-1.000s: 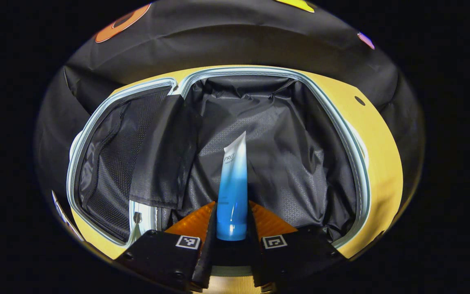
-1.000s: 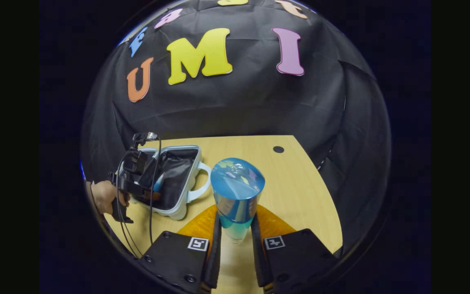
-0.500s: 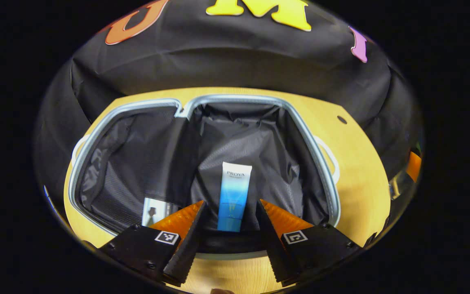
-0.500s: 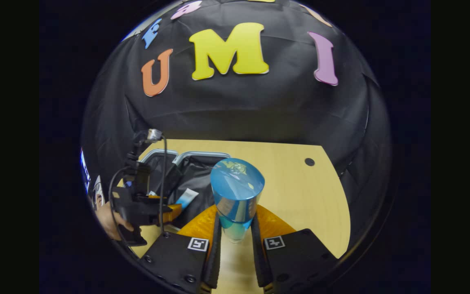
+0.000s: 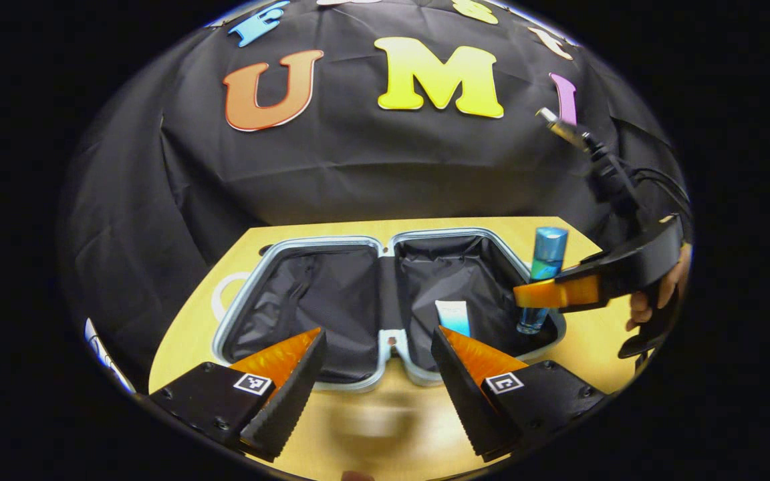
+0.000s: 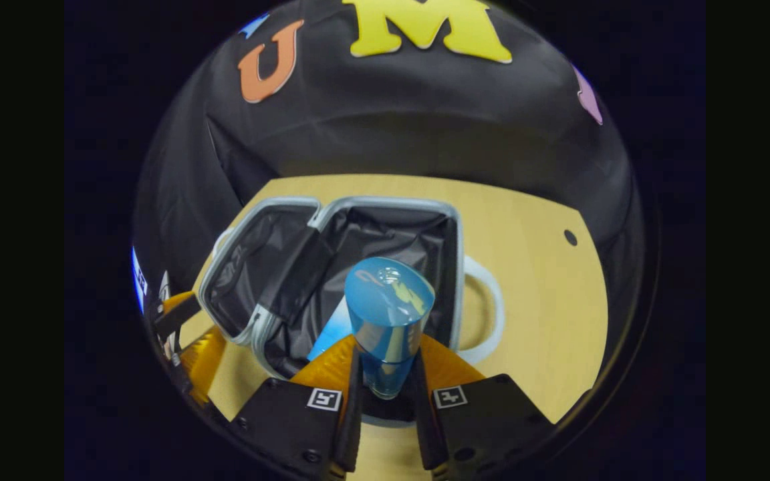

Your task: First open the suitcase, pack the skin care products into it, and then close the suitcase.

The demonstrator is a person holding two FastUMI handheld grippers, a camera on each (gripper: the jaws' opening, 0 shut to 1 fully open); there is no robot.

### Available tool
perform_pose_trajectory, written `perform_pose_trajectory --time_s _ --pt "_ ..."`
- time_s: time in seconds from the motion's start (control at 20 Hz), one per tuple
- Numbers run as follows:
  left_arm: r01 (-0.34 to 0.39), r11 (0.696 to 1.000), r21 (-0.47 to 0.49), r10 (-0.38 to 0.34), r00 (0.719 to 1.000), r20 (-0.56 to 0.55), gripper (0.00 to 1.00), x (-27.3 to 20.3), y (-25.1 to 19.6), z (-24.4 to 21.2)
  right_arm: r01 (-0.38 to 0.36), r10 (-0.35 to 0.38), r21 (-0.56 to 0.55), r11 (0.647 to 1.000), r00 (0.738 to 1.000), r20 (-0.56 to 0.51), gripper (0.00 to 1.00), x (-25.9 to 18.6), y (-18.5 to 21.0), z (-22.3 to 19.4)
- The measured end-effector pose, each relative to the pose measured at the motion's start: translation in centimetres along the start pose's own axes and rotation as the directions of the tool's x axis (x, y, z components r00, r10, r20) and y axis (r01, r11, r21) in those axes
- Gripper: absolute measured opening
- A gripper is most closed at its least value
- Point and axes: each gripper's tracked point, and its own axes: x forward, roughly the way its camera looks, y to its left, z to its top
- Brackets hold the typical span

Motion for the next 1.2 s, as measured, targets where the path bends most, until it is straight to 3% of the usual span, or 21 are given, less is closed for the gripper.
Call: perform_pose_trajectory --time_s 0.25,0.3,0.75,1.0,1.2 --pt "-0.031 0.999 -0.024 0.032 0.999 0.042 1.0 -3.1 4.7 -0.6 0.037 -0.037 -0.005 0.999 0.99 -0.134 0.33 2.8 0.9 -2.2" --pt "-0.046 0.998 -0.034 0.048 0.997 0.055 1.0 -3.6 5.8 -0.4 0.045 -0.045 -0.003 0.999 0.992 -0.119 0.33 3.2 1.1 -1.5" --pt "-0.187 0.968 -0.167 0.204 0.974 0.093 1.0 -1.5 18.1 1.0 0.172 -0.151 0.081 0.982 0.964 -0.221 0.33 6.6 -0.1 -1.5" --pt "-0.191 0.921 -0.339 0.239 0.965 0.106 0.99 1.6 23.7 1.3 0.213 -0.176 0.111 0.971 0.945 -0.274 0.35 7.0 -0.2 -2.2" --pt "-0.139 0.84 -0.524 0.207 0.976 0.073 0.98 5.1 26.0 0.7 0.23 -0.178 0.15 0.962 0.939 -0.295 0.36 7.0 -0.3 -2.2"
